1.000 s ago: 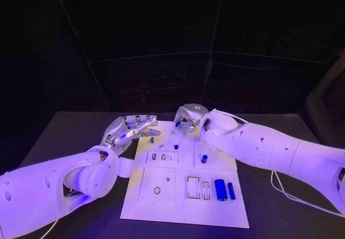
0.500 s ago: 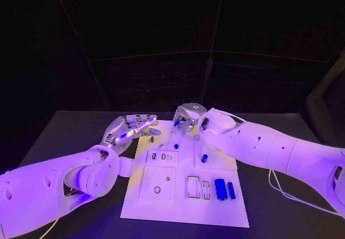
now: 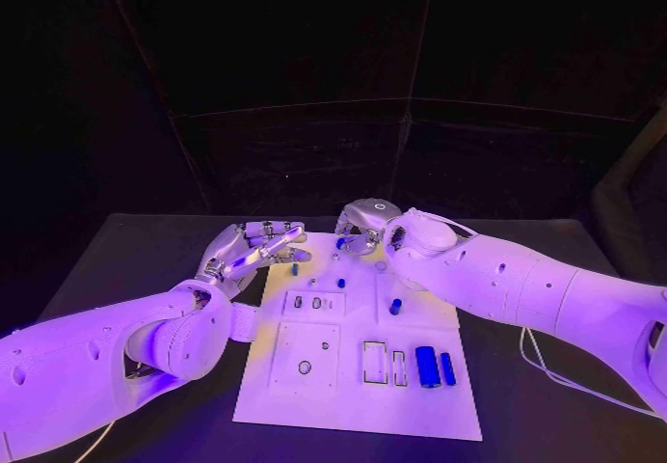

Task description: Assemble the parts on the task board

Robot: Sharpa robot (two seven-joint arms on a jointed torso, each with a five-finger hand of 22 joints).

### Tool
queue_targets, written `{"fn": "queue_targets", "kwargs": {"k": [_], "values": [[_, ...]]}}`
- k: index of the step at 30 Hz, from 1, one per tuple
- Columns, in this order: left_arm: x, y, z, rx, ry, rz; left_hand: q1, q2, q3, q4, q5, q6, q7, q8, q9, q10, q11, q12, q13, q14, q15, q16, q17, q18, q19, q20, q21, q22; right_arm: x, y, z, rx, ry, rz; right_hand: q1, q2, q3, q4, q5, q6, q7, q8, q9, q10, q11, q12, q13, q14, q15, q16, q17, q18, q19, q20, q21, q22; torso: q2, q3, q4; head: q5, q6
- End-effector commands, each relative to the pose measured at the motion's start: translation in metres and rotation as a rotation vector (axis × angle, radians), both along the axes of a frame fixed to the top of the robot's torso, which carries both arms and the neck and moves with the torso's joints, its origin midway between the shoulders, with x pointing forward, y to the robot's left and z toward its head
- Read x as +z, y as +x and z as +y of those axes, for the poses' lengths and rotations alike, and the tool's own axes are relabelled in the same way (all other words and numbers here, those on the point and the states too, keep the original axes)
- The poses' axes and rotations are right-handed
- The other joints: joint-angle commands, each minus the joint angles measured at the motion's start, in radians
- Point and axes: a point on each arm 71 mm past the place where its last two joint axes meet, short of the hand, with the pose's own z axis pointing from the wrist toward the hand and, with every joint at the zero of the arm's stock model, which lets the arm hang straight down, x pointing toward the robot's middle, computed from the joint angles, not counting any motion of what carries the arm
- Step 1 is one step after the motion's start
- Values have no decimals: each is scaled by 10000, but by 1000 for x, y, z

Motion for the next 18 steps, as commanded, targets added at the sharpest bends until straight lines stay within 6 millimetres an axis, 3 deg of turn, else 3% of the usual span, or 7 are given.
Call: {"fn": "queue_targets", "kwargs": {"k": [1,6,10,12,15,16,18], "values": [[2,0,-1,-125,-41,-94,2,82,-11,-48,48,25,76,-63,-13,24,68,-34,-14,48,1,-28,8,146,35,9,-63,-9,5,-1,-2,-5,184,-350,76,-130,-267,80,-213,-282,51,-45,-12,-297,48,-10,0,-95,70,-180,-297,238,-237,19,-169,-305,-1,2,-5,-16,16],[2,1,2,-65,-16,-103,2,82,-11,-48,48,25,76,-63,-13,24,68,-34,-14,48,1,-28,8,146,35,9,-63,-9,12,-4,-18,-188,860,-772,253,-162,-710,295,-174,-567,27,-17,10,-427,36,90,26,-142,69,-406,-652,300,-427,27,-377,-645,-11,14,-30,-33,79],[2,2,4,-10,5,-117,9,93,-8,-58,47,26,75,-69,-13,24,67,-43,-14,51,0,-34,12,146,39,8,-67,-13,16,-10,-42,-552,1402,-465,99,-82,-851,584,294,-254,11,97,65,617,-99,614,189,94,-25,63,74,174,76,-20,-73,-9,-21,4,-54,-85,133],[2,2,6,23,18,-126,16,104,-6,-69,48,32,68,-72,-12,31,64,-48,-13,54,-1,-39,16,146,44,7,-70,-16,18,-13,-58,-874,1625,-73,-103,-184,-985,768,498,-193,-117,98,64,1539,-302,1068,398,255,-160,443,659,60,505,-108,212,575,-25,6,-93,-86,136],[2,3,7,51,29,-132,22,114,-5,-80,48,40,60,-75,-11,43,59,-51,-12,57,-3,-45,20,146,50,6,-74,-20,19,-17,-84,-1392,1743,651,-513,-556,-1535,1131,881,-150,-453,135,68,3040,-708,2069,1048,434,-498,961,1443,-96,1067,-423,594,1338,-31,19,-153,-120,152],[2,3,8,56,32,-131,22,114,-5,-80,48,40,60,-75,-11,43,59,-51,-12,57,-3,-45,20,146,50,6,-74,-20,19,-18,-92,-1561,1717,881,-605,-642,-1746,1250,914,-176,-511,133,64,3350,-762,2404,1307,517,-562,1233,1914,-159,1272,-503,729,1629,-32,14,-175,-118,149],[2,4,8,53,32,-130,22,114,-5,-80,48,40,60,-75,-11,43,59,-51,-12,57,-3,-45,20,146,50,6,-74,-20,18,-20,-103,-1807,1640,1195,-429,-687,-2454,1616,1016,-235,-576,184,70,3145,-833,3359,2382,600,-695,1756,2728,-242,1527,-644,913,1990,-27,23,-197,-133,175]]}}
